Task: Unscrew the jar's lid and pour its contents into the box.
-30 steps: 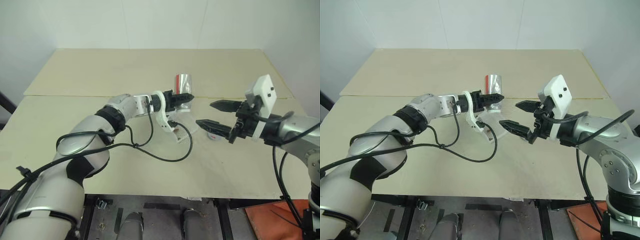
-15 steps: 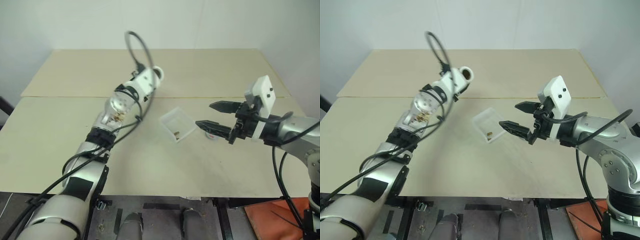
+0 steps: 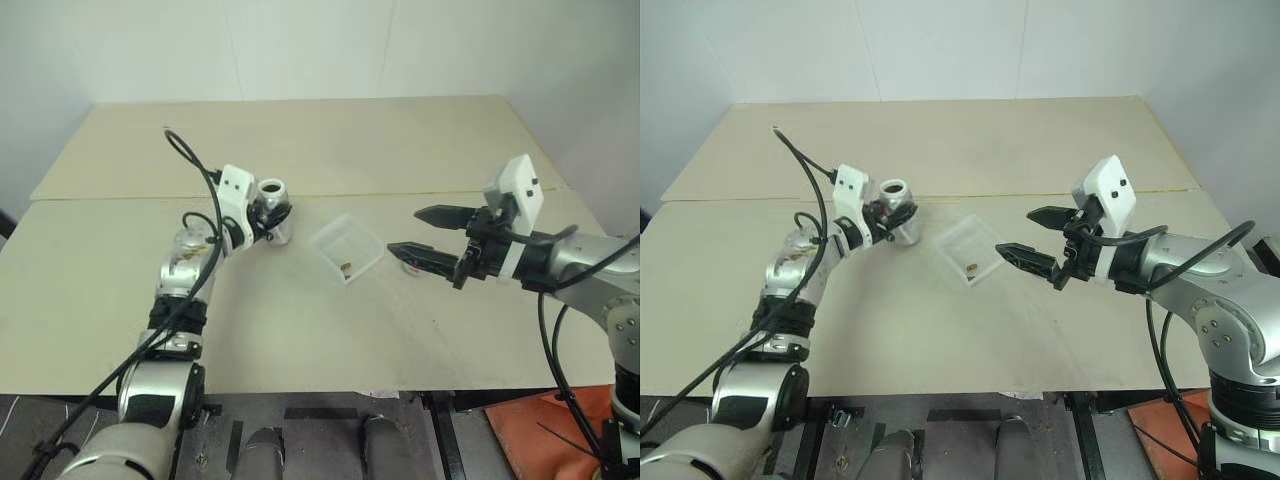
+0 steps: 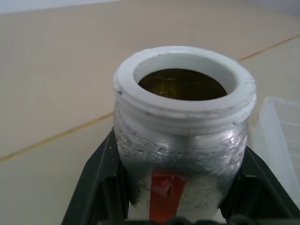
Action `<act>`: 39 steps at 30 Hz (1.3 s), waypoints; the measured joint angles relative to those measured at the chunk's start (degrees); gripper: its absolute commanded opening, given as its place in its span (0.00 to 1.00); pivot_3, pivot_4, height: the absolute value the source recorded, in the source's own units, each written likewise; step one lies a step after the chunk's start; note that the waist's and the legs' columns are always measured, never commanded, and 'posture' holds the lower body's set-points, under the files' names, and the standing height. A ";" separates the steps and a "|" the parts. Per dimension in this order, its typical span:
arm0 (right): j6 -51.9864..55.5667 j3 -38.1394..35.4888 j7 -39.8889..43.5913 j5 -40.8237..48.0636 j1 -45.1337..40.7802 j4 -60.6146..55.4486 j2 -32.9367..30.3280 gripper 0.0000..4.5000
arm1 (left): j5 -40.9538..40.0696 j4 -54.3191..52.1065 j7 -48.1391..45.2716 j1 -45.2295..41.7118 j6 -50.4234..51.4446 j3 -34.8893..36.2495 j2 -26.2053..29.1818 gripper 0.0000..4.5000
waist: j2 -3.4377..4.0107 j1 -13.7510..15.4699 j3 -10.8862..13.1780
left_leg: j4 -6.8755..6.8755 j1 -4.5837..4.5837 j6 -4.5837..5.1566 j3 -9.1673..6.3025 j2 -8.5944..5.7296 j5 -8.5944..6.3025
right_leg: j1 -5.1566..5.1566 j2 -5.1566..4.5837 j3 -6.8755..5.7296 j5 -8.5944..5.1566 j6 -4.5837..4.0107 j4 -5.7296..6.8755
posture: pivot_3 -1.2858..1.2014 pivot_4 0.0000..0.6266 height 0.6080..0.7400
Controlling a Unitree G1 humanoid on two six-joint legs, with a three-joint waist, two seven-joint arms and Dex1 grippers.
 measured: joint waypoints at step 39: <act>-12.03 -4.27 10.60 -6.02 11.62 0.66 -6.64 1.00 | -22.08 -31.32 -39.25 31.45 7.62 19.80 38.04 0.99 | 0.03 -0.13 -0.02 | -0.14 0.16 0.15 0.12 0.19 -0.09 | -0.03 0.08 0.05 -0.08 -0.16 -0.15 | 0.52 0.24 1.00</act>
